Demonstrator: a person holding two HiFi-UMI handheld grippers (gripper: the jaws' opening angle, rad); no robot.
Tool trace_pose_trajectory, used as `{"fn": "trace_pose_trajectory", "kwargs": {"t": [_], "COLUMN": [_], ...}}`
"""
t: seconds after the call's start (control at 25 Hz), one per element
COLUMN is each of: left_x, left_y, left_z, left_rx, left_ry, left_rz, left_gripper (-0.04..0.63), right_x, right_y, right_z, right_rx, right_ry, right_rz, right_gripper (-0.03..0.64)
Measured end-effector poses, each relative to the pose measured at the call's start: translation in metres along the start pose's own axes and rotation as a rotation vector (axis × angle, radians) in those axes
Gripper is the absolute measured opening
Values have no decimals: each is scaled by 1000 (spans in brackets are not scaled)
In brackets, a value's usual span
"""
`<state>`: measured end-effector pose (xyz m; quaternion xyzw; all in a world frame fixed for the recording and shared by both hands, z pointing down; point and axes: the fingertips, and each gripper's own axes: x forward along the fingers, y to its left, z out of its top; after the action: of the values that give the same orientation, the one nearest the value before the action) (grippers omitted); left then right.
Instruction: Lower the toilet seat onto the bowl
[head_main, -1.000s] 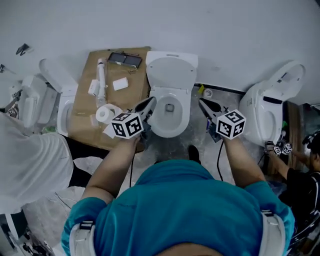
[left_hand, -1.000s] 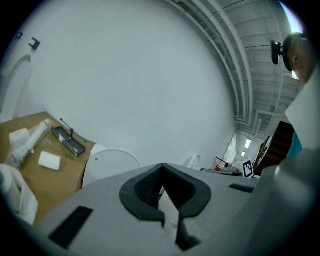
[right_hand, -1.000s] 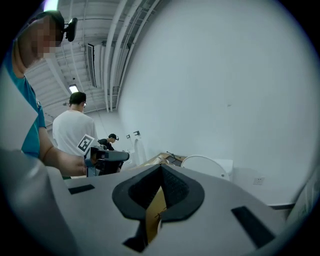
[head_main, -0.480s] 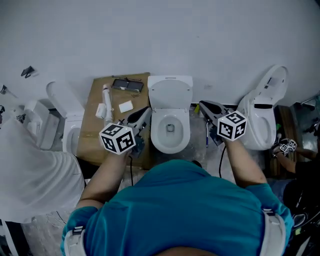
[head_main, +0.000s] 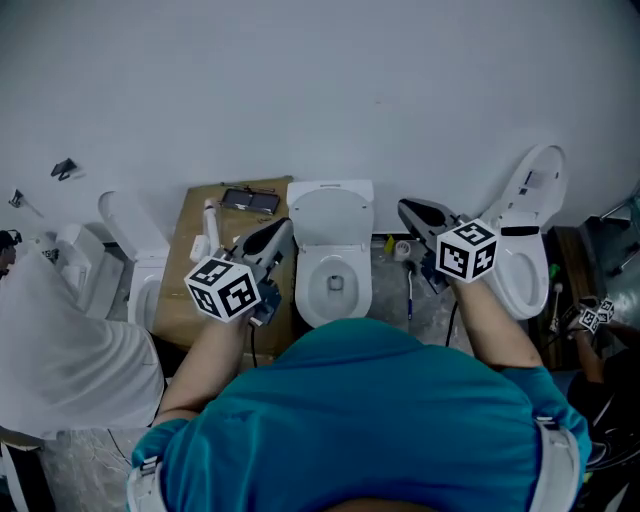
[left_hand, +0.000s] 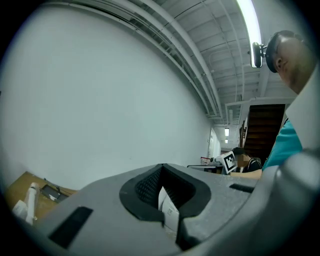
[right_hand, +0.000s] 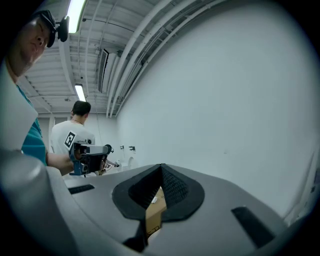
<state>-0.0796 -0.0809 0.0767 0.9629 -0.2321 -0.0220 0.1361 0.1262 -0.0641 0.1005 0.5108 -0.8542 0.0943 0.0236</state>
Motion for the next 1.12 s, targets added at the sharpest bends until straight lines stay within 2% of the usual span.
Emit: {"fn": "trace_pose_trajectory", "kwargs": {"t": [0.24,0.44,0.76,1.12], "left_x": [27,25,0,8], "left_y": [-7,3,35,31], "left_z": [6,6,16,5], "left_rx": [-37,12,5,-3], "left_ry": [-76,-53,-41,-21], "left_rz": [41,39,20,-25], "left_gripper": [3,3,3,3], "right_x": [-5,14,41,44], "right_y": [-9,5,30,26], "right_z": [22,27,14,12], "right_rx": [-31,-58,-25,-20], "right_ry": [-5,-21,-14,-10], "right_rz": [71,89,57,46], "right_gripper": [-2,-2,-2,-2]}}
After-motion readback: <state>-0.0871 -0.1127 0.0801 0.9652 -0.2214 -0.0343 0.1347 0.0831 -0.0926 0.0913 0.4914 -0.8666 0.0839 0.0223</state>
